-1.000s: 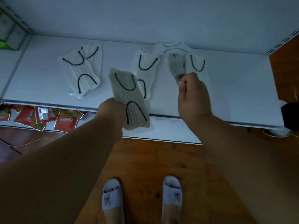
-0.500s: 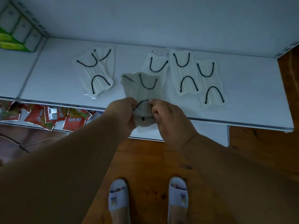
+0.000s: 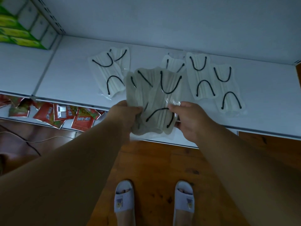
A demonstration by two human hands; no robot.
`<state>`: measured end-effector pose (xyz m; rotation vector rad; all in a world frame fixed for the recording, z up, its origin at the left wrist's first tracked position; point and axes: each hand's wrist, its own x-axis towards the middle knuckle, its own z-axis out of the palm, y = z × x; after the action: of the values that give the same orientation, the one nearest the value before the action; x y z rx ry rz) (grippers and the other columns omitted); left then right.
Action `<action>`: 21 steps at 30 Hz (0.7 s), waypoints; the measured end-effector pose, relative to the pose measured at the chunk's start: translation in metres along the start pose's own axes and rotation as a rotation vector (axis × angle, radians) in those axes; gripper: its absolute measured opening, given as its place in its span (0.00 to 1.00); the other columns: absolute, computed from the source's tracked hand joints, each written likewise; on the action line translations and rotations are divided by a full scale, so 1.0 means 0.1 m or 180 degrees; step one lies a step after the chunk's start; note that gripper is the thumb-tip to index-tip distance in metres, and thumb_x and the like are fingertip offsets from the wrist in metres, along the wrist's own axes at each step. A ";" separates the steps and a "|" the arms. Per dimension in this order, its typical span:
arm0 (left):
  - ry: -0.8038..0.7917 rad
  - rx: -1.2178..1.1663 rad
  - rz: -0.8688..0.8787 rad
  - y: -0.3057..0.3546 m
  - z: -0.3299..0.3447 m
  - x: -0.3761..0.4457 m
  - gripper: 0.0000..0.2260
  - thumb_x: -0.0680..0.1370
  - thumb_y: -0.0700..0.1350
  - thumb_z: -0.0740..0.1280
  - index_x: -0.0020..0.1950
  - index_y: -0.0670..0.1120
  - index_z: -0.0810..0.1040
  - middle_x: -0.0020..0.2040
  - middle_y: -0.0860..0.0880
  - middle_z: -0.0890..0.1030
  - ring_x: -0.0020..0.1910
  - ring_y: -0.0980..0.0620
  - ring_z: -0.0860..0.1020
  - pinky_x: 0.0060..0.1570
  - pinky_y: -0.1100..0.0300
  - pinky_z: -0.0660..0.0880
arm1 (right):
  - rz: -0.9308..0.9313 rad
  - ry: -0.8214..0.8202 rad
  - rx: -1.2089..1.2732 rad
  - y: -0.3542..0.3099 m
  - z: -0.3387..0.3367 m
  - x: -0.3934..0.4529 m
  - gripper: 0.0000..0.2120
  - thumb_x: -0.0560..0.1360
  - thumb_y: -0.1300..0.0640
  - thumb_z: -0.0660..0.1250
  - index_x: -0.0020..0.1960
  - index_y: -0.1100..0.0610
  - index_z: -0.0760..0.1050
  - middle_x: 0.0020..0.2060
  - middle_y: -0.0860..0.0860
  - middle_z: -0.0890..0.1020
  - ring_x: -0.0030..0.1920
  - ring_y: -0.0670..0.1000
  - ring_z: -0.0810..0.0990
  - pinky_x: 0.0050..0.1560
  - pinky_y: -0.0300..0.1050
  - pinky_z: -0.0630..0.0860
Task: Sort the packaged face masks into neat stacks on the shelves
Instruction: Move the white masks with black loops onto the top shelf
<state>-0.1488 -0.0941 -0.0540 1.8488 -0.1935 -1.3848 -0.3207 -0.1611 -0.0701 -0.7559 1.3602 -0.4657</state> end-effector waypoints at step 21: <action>0.0850 0.0590 0.0768 0.10 -0.41 0.05 0.06 0.78 0.42 0.66 0.54 0.49 0.73 0.44 0.52 0.77 0.42 0.53 0.77 0.32 0.63 0.71 | -0.2160 -0.0153 -0.3949 0.08 0.59 0.24 0.19 0.85 0.55 0.50 0.74 0.56 0.66 0.76 0.55 0.65 0.79 0.53 0.53 0.78 0.50 0.43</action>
<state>-0.1079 -0.0827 -0.0477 2.0644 -0.4043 -0.9723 -0.2601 -0.1597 -0.0903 -2.2609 1.2342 -0.0503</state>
